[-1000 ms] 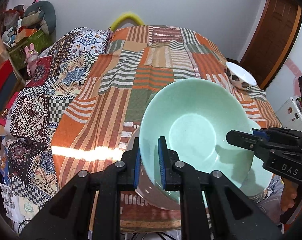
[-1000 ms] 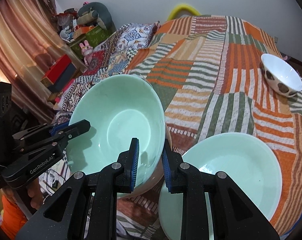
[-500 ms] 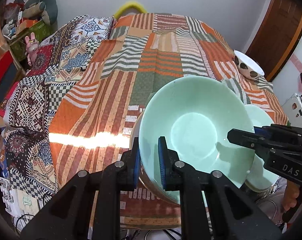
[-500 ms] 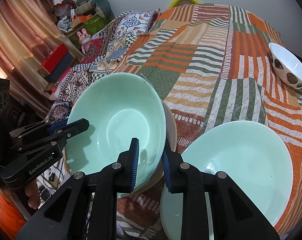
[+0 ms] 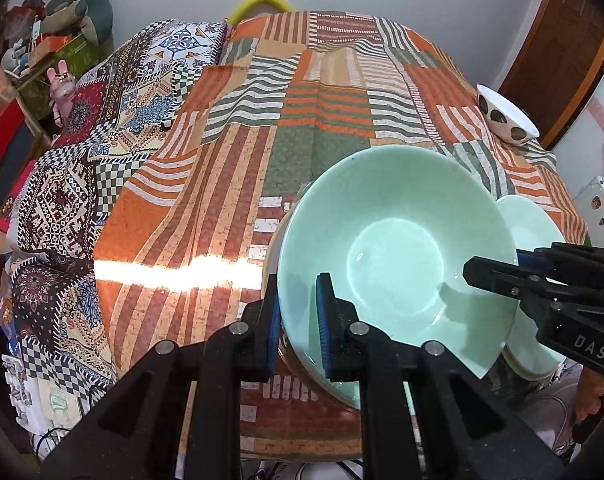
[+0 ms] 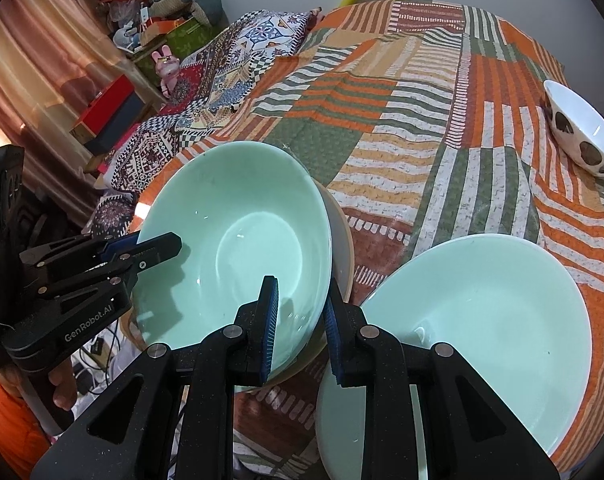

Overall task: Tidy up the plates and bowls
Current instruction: 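Lower the mint green bowl into the pale pink bowl and open both tools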

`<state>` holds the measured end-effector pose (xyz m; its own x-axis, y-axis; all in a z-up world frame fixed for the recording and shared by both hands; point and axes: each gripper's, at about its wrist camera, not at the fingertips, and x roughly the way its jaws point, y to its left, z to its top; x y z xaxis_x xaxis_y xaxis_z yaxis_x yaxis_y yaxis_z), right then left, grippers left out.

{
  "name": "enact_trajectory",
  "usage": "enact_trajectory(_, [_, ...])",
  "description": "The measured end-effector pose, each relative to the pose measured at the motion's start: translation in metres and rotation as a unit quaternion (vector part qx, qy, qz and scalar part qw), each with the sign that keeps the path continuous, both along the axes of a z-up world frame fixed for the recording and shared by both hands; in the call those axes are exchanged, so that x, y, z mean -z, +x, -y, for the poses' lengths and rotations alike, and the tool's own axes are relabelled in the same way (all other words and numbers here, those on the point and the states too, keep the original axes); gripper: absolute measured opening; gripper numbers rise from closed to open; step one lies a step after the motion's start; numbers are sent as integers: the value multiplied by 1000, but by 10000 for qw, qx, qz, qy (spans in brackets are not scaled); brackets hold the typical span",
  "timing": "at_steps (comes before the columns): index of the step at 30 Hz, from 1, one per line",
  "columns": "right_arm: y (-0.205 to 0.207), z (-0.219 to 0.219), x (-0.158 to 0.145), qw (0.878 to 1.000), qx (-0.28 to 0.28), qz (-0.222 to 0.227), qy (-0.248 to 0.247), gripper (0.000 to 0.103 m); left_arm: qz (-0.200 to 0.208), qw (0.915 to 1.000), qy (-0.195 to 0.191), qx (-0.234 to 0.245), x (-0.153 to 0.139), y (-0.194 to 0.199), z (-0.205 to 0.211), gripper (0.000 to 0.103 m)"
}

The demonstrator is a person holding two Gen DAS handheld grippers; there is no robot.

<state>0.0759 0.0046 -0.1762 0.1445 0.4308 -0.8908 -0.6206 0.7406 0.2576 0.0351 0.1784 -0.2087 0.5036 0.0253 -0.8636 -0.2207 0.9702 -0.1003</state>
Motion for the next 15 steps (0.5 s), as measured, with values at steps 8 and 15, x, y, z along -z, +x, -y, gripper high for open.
enact_trajectory(8, [2, 0, 1, 10000, -4, -6, -4, 22, -18, 10000, -85, -20, 1, 1, -2, 15])
enact_trajectory(15, [1, -3, 0, 9999, -55, 108, -99, 22, -61, 9999, -122, -44, 1, 3, -3, 15])
